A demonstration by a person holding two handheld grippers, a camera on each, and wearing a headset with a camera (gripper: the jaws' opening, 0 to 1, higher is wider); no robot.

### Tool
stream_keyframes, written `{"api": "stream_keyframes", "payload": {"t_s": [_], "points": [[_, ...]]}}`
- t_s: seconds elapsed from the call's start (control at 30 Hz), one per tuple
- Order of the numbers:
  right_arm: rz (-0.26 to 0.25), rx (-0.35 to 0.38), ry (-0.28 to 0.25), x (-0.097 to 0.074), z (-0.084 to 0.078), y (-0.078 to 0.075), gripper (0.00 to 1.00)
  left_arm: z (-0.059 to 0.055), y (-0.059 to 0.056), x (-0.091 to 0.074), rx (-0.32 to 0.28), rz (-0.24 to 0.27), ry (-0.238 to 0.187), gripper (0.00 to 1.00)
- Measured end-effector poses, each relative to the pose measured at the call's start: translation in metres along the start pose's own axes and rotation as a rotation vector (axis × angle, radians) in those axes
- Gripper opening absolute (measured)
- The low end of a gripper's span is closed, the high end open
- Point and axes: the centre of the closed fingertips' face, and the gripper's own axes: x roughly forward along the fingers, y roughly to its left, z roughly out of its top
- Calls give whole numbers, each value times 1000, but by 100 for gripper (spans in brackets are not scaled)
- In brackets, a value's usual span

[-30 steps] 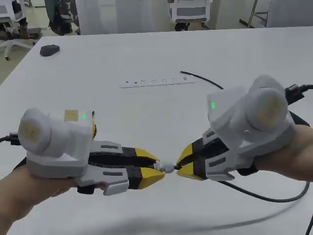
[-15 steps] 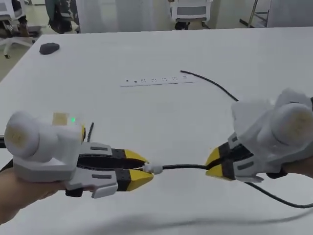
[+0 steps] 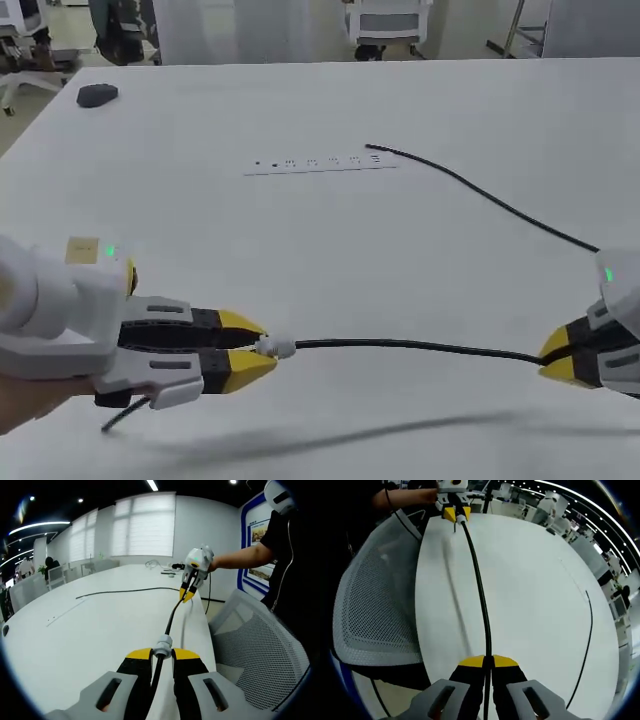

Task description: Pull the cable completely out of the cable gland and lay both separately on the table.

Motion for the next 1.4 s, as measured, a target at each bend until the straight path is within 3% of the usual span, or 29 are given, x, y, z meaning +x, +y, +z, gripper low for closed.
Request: {"api": "stream_keyframes", "payload": {"t_s": [0.1, 0.17, 0.2, 0.23, 0.3, 0.33, 0.4, 0.47, 0.6, 0.73, 0.9, 0.97, 1.17, 1.23, 1.4], "points": [[-2, -5, 15, 2, 2, -2, 0, 0, 1, 1, 0, 3, 4, 15], [20, 42, 18, 2, 4, 2, 0, 1, 2, 0, -4, 6, -2, 14], [45, 76, -15, 2, 12, 6, 0, 2, 1, 0, -8, 5, -4, 14], [63, 150, -106, 1, 31, 7, 7, 2, 1, 0, -5, 5, -6, 14], [84, 191, -187, -2, 55, 5, 21, 1, 0, 1, -3, 1, 2, 14], [102, 176, -194, -3, 63, 7, 20, -2, -1, 2, 5, 2, 19, 14], [77, 108, -259, -5, 94, 4, 17, -3, -2, 4, 4, -3, 19, 14], [105, 77, -313, -4, 127, 12, 19, -1, -4, 4, 3, -6, 16, 14], [150, -26, -359, 5, 178, 32, 20, 6, -8, 3, 16, -13, 10, 14], [187, -94, -369, 17, 203, 47, 20, 10, -9, 1, 33, -12, 11, 14], [219, -139, -357, 30, 215, 59, 15, 12, -11, 0, 46, -8, 7, 14], [233, -152, -352, 31, 217, 63, 7, 12, -12, 0, 46, -8, 7, 14], [227, -179, -354, 32, 219, 62, 0, 14, -15, -1, 49, -9, 0, 14], [228, -177, -351, 31, 218, 62, 0, 14, -15, -1, 52, -9, -2, 14], [193, -186, -309, 28, 199, 55, 0, 14, -13, -6, 60, 5, -4, 14]]}}
